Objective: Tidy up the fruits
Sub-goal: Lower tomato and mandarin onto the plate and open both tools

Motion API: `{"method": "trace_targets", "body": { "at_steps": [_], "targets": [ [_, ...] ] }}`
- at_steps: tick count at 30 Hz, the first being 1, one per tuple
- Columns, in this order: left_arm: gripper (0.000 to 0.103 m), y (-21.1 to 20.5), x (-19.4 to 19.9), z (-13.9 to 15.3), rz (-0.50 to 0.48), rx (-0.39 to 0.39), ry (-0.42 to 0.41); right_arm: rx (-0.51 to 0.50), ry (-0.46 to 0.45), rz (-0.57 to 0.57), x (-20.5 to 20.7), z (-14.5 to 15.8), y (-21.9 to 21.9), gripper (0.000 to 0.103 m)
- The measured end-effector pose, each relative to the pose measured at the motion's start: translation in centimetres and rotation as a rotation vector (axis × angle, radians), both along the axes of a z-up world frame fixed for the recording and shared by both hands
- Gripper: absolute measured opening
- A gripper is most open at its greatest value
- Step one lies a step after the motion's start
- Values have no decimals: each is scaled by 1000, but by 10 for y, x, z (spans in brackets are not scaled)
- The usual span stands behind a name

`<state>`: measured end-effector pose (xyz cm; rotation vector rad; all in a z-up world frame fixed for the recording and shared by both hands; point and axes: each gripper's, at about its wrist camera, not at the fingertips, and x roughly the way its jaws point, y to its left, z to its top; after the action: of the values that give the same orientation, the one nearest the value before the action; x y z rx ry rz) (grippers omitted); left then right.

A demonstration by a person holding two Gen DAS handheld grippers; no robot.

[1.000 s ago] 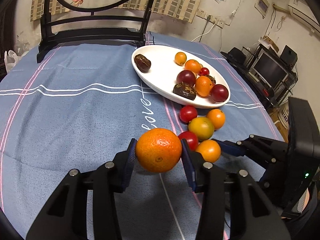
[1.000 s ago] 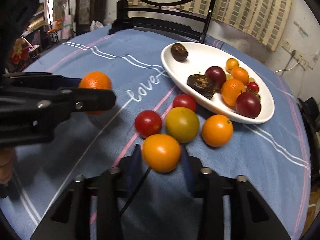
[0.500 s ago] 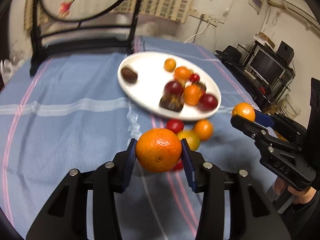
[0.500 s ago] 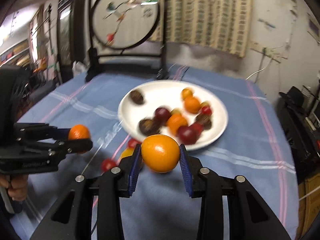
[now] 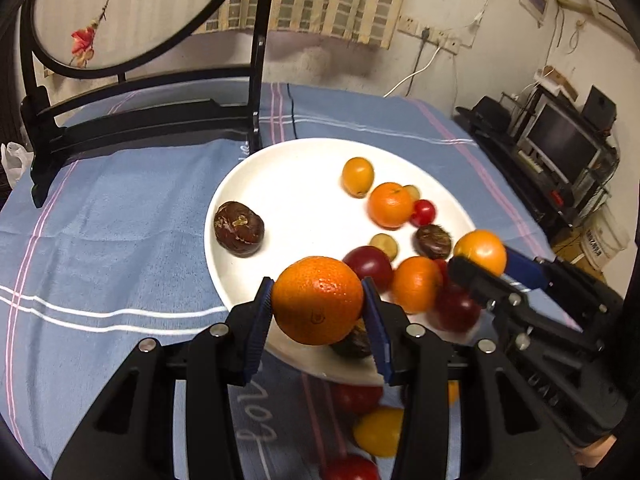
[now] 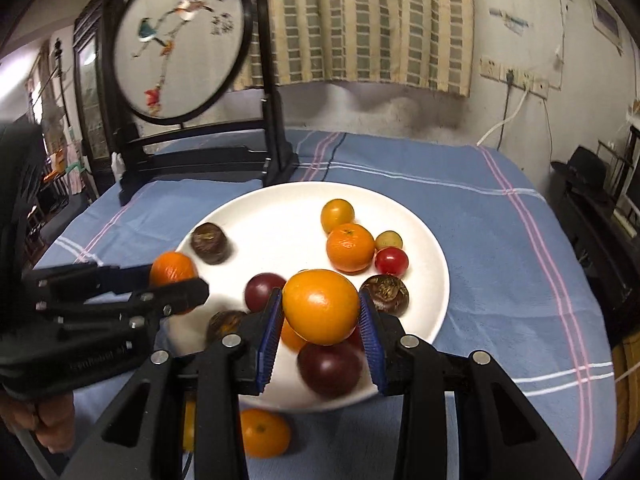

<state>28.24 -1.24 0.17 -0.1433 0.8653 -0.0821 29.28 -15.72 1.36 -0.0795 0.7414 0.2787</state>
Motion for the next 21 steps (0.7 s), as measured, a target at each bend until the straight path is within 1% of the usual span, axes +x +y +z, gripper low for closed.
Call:
{"method": "trace_targets", "body": {
  "at_steps": [2, 3, 4, 5, 6, 11, 13, 15, 17, 21],
  "targets": [
    [43, 1, 6, -5, -2, -5, 13, 19, 25, -6, 9, -6, -1, 38],
    [44, 1, 8, -7, -2, -8, 16, 32, 34, -14, 12, -9, -2, 41],
    [47, 3, 10, -8, 5, -15, 20, 63, 49, -22, 16, -12, -5, 51],
    [63, 4, 9, -8, 18, -15, 20, 82, 54, -31, 16, -13, -8, 54],
    [71, 6, 8, -6, 35, -12, 10, 94, 53, -41, 15, -13, -10, 55],
    [72, 6, -8, 3, 28, 1, -27, 104, 45, -50, -2, -9, -21, 55],
    [75, 5, -18, 6, 26, 10, -36, 115, 43, -52, -10, -7, -27, 57],
    [80, 5, -29, 8, 26, 10, -46, 123, 35, -54, -21, -5, -31, 59],
    [82, 4, -46, 6, 26, 19, -50, 123, 32, -53, -33, -4, -35, 59],
    [82, -1, -75, -3, 1, 36, -45, 125, 34, -54, -52, -5, -40, 60]
  ]
}}
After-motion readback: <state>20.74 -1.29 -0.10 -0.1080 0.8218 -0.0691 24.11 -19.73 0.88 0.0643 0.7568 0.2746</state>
